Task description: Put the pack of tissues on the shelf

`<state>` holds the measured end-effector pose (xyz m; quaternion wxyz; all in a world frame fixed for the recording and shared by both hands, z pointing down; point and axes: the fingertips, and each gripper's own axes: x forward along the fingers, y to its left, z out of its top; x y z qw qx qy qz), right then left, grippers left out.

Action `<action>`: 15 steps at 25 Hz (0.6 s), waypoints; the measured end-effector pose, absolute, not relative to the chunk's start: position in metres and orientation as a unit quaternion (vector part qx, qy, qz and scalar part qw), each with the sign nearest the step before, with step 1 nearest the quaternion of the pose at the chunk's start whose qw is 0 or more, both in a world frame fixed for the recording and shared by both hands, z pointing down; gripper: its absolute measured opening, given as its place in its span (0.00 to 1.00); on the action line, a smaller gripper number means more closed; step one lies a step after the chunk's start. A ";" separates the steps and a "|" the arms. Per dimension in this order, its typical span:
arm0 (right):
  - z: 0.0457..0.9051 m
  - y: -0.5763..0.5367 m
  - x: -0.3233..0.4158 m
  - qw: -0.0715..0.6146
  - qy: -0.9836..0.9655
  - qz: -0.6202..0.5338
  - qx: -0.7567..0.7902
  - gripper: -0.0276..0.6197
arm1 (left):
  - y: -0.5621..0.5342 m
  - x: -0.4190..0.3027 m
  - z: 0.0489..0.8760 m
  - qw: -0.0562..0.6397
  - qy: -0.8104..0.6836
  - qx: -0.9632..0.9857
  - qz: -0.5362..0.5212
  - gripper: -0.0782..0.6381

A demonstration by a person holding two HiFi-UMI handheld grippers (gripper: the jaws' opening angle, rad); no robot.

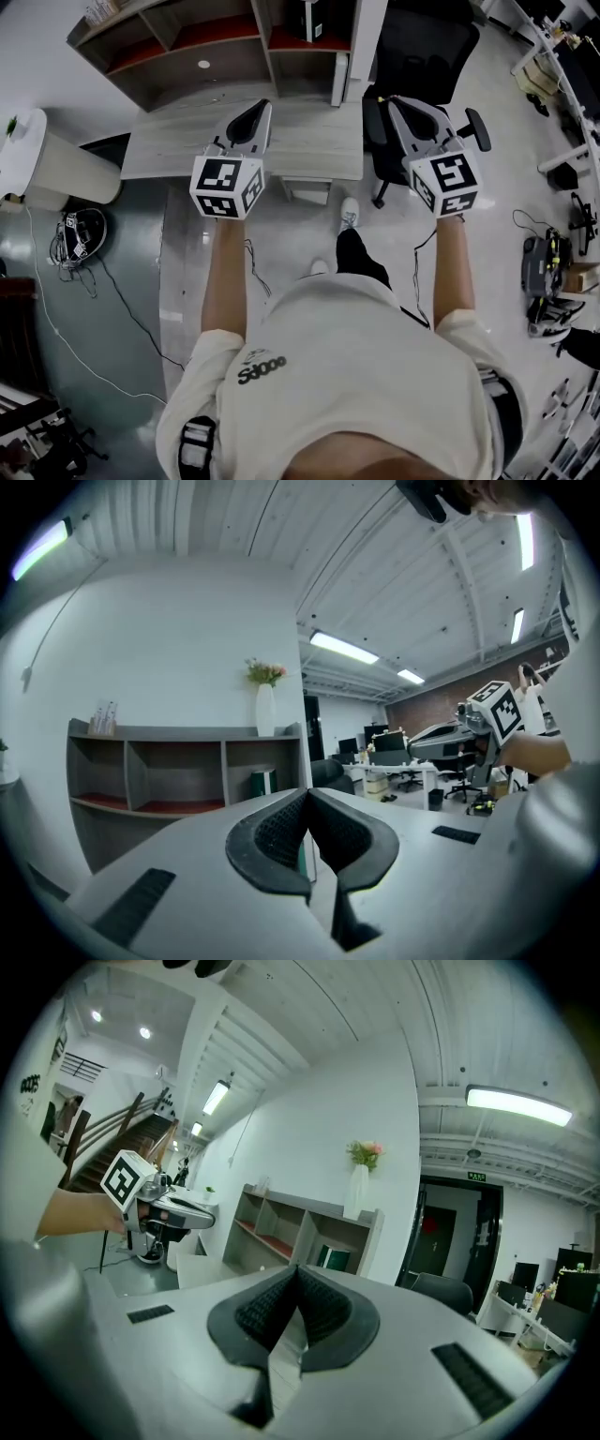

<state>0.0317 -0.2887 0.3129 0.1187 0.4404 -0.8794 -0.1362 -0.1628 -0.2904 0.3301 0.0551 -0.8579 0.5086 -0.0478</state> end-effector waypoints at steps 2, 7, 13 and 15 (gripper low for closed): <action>0.308 -0.282 0.031 0.118 -0.878 -0.141 0.442 0.05 | -0.283 -0.159 0.324 0.065 0.503 -0.860 -0.049 0.13; 0.300 -0.272 0.032 0.120 -0.875 -0.143 0.446 0.05 | -0.271 -0.150 0.310 0.093 0.495 -0.862 -0.056 0.13; 0.290 -0.266 0.032 0.121 -0.870 -0.155 0.452 0.05 | -0.265 -0.145 0.305 0.105 0.489 -0.863 -0.066 0.13; 0.288 -0.265 0.031 0.120 -0.869 -0.157 0.453 0.05 | -0.265 -0.143 0.303 0.110 0.487 -0.864 -0.069 0.13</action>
